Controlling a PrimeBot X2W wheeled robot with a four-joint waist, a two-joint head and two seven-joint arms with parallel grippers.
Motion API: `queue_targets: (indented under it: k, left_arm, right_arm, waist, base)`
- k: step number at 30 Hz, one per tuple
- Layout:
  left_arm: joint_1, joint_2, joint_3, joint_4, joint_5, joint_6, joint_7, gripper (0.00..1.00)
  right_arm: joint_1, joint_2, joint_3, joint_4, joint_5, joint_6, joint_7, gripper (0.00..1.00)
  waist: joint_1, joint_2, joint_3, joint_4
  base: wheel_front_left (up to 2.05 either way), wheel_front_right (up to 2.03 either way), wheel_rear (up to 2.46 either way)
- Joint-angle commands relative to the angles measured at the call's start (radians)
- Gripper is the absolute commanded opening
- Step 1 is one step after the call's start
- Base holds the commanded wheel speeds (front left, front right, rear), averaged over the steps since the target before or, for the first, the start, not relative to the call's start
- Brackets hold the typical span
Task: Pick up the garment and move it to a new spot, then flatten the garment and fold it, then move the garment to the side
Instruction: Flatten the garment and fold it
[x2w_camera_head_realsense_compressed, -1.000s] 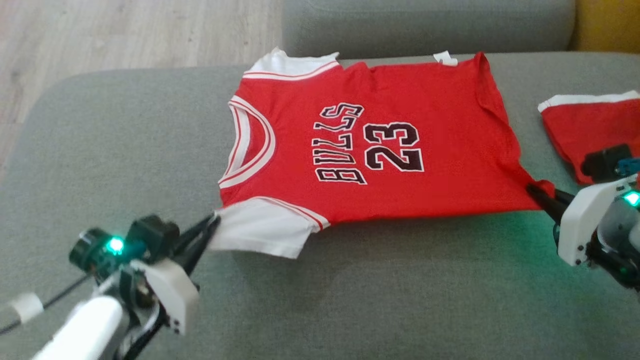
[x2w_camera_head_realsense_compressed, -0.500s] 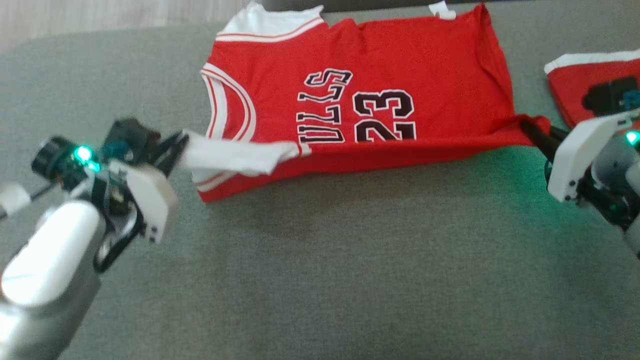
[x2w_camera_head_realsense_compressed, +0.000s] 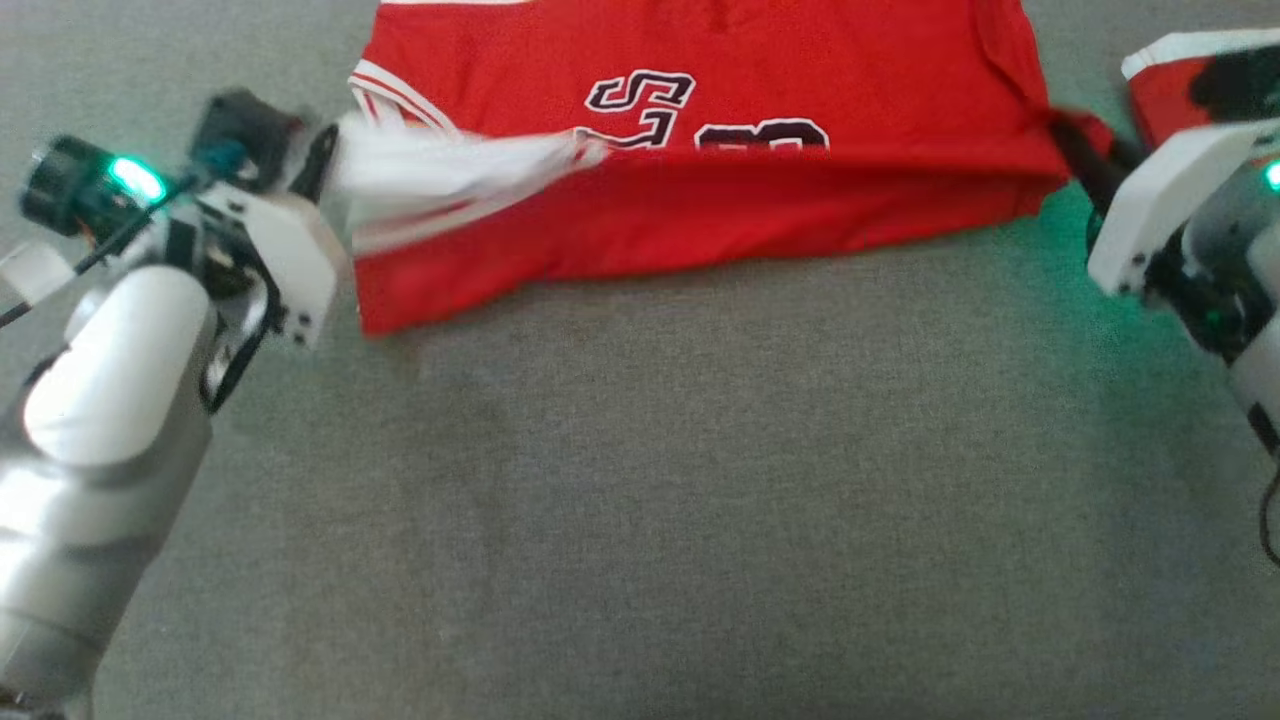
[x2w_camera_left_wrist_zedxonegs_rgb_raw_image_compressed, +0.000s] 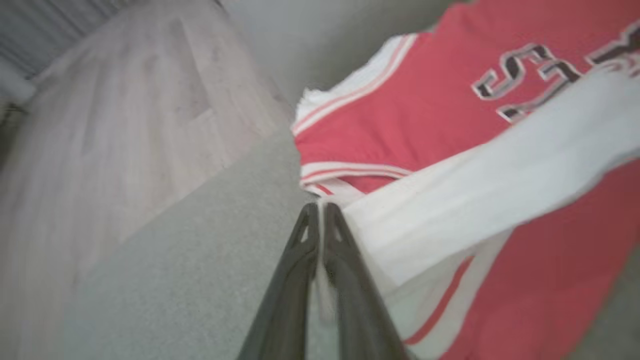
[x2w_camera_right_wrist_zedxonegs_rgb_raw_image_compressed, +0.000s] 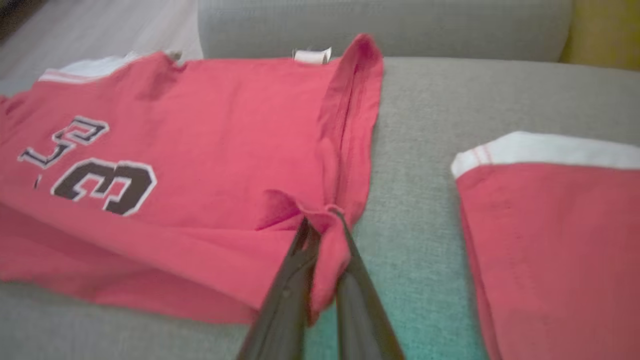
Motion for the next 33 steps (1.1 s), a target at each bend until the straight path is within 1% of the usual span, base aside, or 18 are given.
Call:
queue_targets:
  k: [1,3,5,9,12,14,17,18,19,22,26,30,33]
  left_arm:
    - [-0.074,0.017,0.073,0.005,0.014,0.060,-0.074,1.00]
    - [-0.085,-0.016,0.105,0.032,0.015,0.121,-0.175,1.00]
    - [-0.090,-0.051,0.133,0.053,0.008,0.164,-0.275,1.00]
    - [-0.075,-0.118,0.170,0.076,-0.020,0.196,-0.450,1.00]
    - [-0.049,-0.152,0.191,0.068,-0.035,0.208,-0.522,1.00]
    - [-0.021,-0.168,0.209,0.039,-0.036,0.219,-0.540,1.00]
    - [0.041,-0.188,0.251,-0.076,-0.012,0.241,-0.545,1.00]
    - [0.041,-0.188,0.251,-0.076,-0.012,0.241,-0.545,1.00]
    - [0.073,-0.195,0.268,-0.122,0.000,0.251,-0.545,1.00]
    - [0.182,-0.220,0.311,-0.241,0.040,0.265,-0.545,1.00]
    - [0.324,-0.263,0.359,-0.351,0.094,0.271,-0.545,1.00]
    - [0.446,-0.310,0.404,-0.388,0.134,0.269,-0.545,1.00]
    - [0.518,-0.345,0.441,-0.391,0.146,0.266,-0.545,1.00]
  right_arm:
    - [-0.038,0.002,-0.037,0.013,-0.006,-0.001,-0.064,1.00]
    - [-0.057,0.017,-0.069,0.046,-0.013,-0.001,-0.141,1.00]
    - [-0.066,0.032,-0.096,0.067,-0.015,-0.001,-0.214,1.00]
    - [-0.060,0.051,-0.143,0.084,-0.014,-0.001,-0.366,1.00]
    - [-0.039,0.065,-0.185,0.066,-0.026,-0.001,-0.429,1.00]
    - [-0.013,0.074,-0.234,0.034,-0.053,-0.001,-0.440,1.00]
    - [0.060,0.092,-0.386,-0.081,-0.159,-0.001,-0.441,1.00]
    - [0.060,0.092,-0.386,-0.081,-0.159,-0.001,-0.441,1.00]
    - [0.101,0.110,-0.442,-0.122,-0.202,-0.001,-0.441,1.00]
    - [0.242,0.183,-0.588,-0.247,-0.345,-0.001,-0.442,1.00]
    - [0.429,0.301,-0.722,-0.391,-0.508,-0.001,-0.442,1.00]
    - [0.579,0.406,-0.789,-0.472,-0.601,-0.001,-0.442,1.00]
    - [0.661,0.445,-0.805,-0.502,-0.635,-0.001,-0.442,1.00]
  waist:
    - [-0.0002,0.0000,0.011,-0.008]
    - [-0.0002,0.0000,0.014,-0.007]
    - [-0.0002,0.0000,0.014,-0.004]
    - [-0.0002,0.0000,-0.005,0.009]
    - [-0.0002,0.0000,-0.029,0.018]
    - [-0.0002,0.0000,-0.047,0.024]
    - [-0.0002,0.0000,-0.069,0.031]
    - [-0.0002,0.0000,-0.069,0.031]
    - [-0.0002,0.0000,-0.076,0.032]
    - [-0.0002,0.0000,-0.097,0.036]
    - [-0.0002,0.0000,-0.122,0.040]
    - [-0.0002,0.0000,-0.147,0.038]
    - [-0.0002,0.0000,-0.161,0.033]
  base:
    - [0.00,0.00,0.00]
    - [0.00,0.00,0.00]
    - [0.00,0.00,0.00]
    - [0.00,0.00,0.00]
    - [0.00,0.00,0.00]
    - [0.00,0.00,0.00]
    - [0.00,0.00,0.00]
    - [0.00,0.00,0.00]
    - [0.00,0.00,0.00]
    - [0.00,0.00,0.00]
    - [0.00,0.00,0.00]
    - [0.00,0.00,0.00]
    - [0.00,0.00,0.00]
